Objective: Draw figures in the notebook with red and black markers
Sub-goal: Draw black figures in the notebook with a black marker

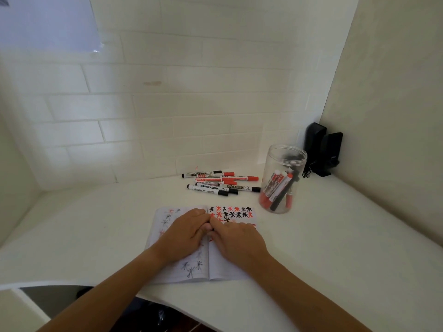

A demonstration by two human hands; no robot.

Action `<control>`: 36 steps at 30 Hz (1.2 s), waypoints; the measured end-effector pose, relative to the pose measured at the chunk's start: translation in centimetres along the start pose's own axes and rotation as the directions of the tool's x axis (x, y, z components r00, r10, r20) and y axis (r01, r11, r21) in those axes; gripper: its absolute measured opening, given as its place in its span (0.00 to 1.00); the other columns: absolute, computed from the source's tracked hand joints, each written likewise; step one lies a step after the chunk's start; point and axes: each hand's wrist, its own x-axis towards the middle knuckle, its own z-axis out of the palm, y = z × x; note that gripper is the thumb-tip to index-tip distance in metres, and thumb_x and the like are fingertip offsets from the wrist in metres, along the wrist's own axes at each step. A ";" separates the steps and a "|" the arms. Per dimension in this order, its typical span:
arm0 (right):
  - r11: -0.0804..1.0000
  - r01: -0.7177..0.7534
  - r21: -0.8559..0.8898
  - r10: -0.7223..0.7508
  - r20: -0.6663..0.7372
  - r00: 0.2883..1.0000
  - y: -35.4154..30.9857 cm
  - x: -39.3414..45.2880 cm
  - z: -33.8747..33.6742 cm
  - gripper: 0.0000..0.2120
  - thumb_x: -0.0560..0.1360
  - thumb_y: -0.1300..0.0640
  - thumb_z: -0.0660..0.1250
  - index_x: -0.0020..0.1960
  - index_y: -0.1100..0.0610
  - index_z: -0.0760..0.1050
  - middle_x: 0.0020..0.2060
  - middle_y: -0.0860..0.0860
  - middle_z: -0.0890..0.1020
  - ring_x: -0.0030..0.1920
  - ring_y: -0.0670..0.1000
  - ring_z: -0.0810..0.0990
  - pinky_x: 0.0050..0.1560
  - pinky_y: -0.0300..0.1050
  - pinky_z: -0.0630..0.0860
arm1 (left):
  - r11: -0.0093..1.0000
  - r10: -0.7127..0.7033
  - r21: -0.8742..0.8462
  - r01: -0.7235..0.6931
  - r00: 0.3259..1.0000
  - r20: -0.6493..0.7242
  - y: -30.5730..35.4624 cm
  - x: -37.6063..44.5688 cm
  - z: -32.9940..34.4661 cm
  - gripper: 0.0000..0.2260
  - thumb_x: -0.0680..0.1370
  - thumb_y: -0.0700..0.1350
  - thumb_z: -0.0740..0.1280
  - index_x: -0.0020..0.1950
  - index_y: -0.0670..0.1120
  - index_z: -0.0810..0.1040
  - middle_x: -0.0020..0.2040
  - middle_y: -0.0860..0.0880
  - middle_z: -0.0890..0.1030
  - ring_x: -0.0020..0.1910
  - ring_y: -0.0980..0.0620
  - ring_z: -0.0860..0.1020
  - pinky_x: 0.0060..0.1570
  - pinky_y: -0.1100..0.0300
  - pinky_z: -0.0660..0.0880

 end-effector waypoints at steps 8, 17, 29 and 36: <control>0.999 -0.007 0.035 0.006 0.033 0.999 0.2 0.0 0.1 0.15 0.81 0.42 0.56 0.55 0.48 0.77 0.24 0.47 0.76 0.19 0.48 0.71 0.25 0.39 0.54 | 1.000 0.018 -0.012 -0.018 1.000 -0.014 0.1 0.1 -0.2 0.14 0.86 0.57 0.52 0.51 0.52 0.74 0.47 0.61 0.71 0.48 0.67 0.68 0.55 0.74 0.63; 0.997 0.081 0.018 -0.081 0.037 0.996 0.0 -0.1 1.1 0.07 0.80 0.51 0.66 0.53 0.53 0.77 0.35 0.47 0.78 0.26 0.46 0.74 0.23 0.40 0.62 | 0.995 0.085 0.046 -0.083 0.996 -0.038 0.8 0.3 -0.5 0.13 0.86 0.53 0.52 0.48 0.51 0.70 0.44 0.56 0.70 0.43 0.58 0.67 0.46 0.65 0.67; 0.978 -0.137 0.156 0.109 0.175 0.978 0.3 0.1 -0.3 0.23 0.83 0.38 0.51 0.66 0.53 0.70 0.30 0.48 0.80 0.24 0.50 0.77 0.23 0.41 0.69 | 0.999 -0.014 0.038 0.015 1.000 -0.016 0.8 0.3 -0.6 0.14 0.86 0.54 0.53 0.49 0.50 0.74 0.45 0.57 0.71 0.44 0.58 0.70 0.46 0.64 0.68; 0.903 -0.343 0.257 0.248 0.339 0.907 1.4 0.1 -1.2 0.18 0.82 0.53 0.57 0.71 0.52 0.60 0.45 0.48 0.77 0.39 0.48 0.76 0.37 0.43 0.73 | 0.922 -0.336 0.132 0.365 0.921 -0.199 -0.6 0.1 -0.2 0.07 0.83 0.48 0.62 0.55 0.49 0.79 0.48 0.55 0.73 0.47 0.56 0.72 0.48 0.62 0.71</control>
